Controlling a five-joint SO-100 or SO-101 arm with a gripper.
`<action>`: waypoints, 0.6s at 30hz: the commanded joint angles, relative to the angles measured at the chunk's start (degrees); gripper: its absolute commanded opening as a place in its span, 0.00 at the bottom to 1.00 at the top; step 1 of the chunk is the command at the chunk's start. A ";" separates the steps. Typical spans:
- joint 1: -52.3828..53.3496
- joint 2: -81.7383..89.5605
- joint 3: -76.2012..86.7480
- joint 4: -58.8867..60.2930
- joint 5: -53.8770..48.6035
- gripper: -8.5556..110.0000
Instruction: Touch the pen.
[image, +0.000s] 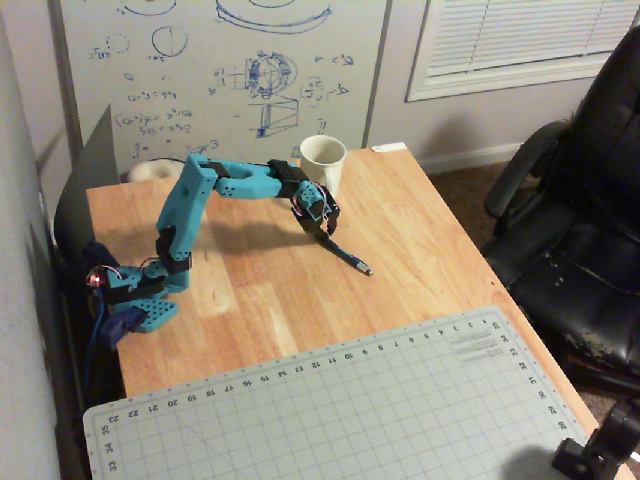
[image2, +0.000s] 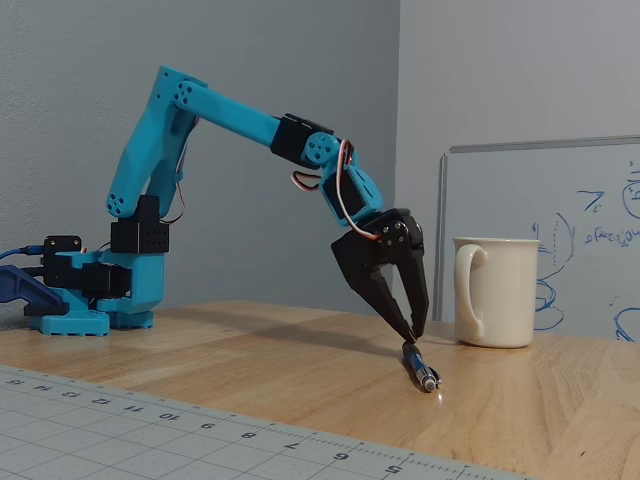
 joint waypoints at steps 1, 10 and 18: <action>0.79 2.02 -4.48 0.35 -0.35 0.08; 0.70 1.23 -4.57 0.35 -0.35 0.08; 0.70 1.23 -4.31 0.35 -0.26 0.08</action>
